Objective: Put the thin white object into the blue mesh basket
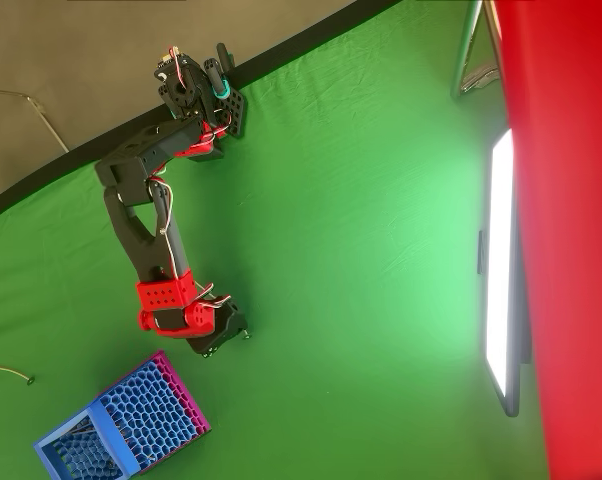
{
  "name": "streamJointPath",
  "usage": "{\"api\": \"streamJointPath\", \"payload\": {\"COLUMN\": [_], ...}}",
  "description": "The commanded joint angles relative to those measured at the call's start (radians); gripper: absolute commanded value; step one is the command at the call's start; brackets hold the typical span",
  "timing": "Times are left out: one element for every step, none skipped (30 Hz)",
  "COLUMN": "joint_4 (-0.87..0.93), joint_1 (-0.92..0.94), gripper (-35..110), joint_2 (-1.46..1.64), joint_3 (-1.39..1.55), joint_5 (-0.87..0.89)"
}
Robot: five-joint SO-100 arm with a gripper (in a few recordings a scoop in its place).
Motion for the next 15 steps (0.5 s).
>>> {"api": "streamJointPath", "payload": {"joint_4": [0.006,0.006,0.006,0.006,0.006,0.006,0.006,0.005,0.005,0.005,0.005,0.005,0.005,0.005,0.005], "joint_1": [-0.021,-0.029,-0.038,-0.049,-0.055,-0.061,-0.064,-0.064,-0.064,-0.064,-0.063,-0.057,-0.052,-0.046,-0.040], "gripper": [7,7,7,7,7,7,7,7,7,6,6,6,6,6,6], "joint_2": [0.107,0.132,0.158,0.181,0.207,0.232,0.255,0.278,0.301,0.322,0.344,0.364,0.382,0.402,0.420], "joint_3": [0.025,0.043,0.060,0.077,0.094,0.110,0.124,0.138,0.150,0.161,0.170,0.178,0.186,0.193,0.199], "joint_5": [-0.012,-0.015,-0.021,-0.035,-0.041,-0.048,-0.052,-0.057,-0.061,-0.071,-0.080,-0.084,-0.092,-0.100,-0.110]}}
